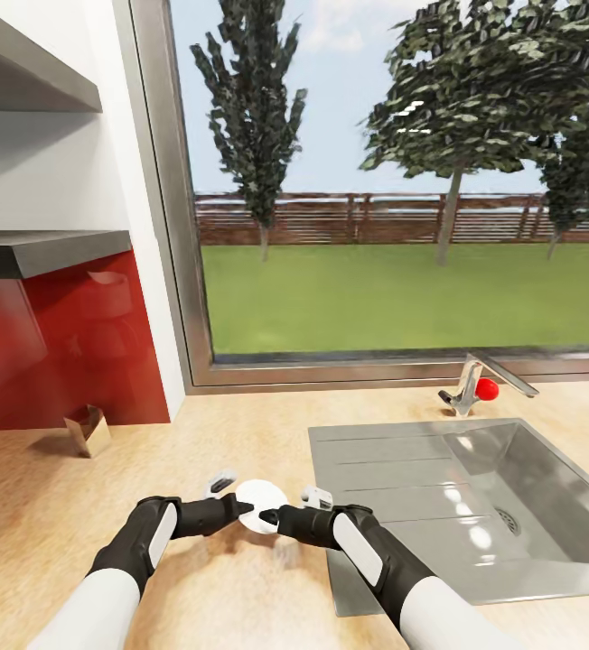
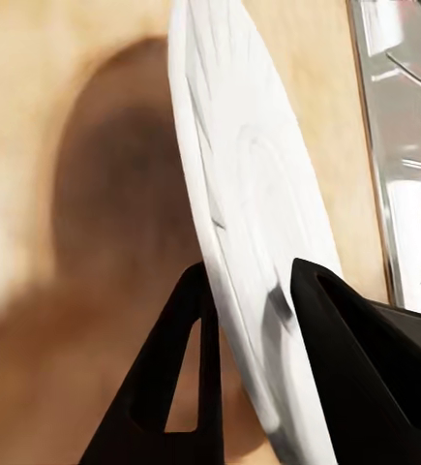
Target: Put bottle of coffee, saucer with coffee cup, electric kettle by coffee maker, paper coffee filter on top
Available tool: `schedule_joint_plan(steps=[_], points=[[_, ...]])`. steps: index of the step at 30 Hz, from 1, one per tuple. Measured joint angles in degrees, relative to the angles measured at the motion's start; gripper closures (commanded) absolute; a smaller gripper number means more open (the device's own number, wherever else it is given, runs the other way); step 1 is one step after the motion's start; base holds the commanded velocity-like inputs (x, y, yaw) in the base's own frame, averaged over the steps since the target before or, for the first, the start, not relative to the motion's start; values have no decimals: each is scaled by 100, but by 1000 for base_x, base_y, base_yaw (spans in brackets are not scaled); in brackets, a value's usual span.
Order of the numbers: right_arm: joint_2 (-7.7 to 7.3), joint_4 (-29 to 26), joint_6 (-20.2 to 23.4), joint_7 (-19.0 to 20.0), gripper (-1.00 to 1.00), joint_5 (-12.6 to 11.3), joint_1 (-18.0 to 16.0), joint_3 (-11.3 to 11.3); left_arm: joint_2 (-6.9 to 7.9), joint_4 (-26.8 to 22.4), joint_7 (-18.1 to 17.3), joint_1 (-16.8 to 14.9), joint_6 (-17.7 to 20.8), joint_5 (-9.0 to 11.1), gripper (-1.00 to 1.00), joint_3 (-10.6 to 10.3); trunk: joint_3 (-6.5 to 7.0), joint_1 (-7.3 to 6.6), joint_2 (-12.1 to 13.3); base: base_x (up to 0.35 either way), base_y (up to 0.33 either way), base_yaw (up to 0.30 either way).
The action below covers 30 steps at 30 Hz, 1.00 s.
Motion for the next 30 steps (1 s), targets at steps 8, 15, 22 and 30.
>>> schedule_joint_plan(steps=[8,15,22,30], points=[[1,-4,10,1,-100,-40,-1,-1,43,-65,-14,-11,4,-29,100,18,0,0,-1,0,0,0],[0,-5,11,0,-100,-45,-1,-2,455,-85,1,-91,-4,-19,100,228,0,0,-1,0,0,0],[0,-10,14,-1,-100,-49,0,0,869,-206,-16,-117,-17,76,100,368,0,0,0,0,0,0],[1,-32,23,0,-100,-67,1,4,1053,-807,-80,-108,515,509,100,377,-1,0,0,0,0,0]])
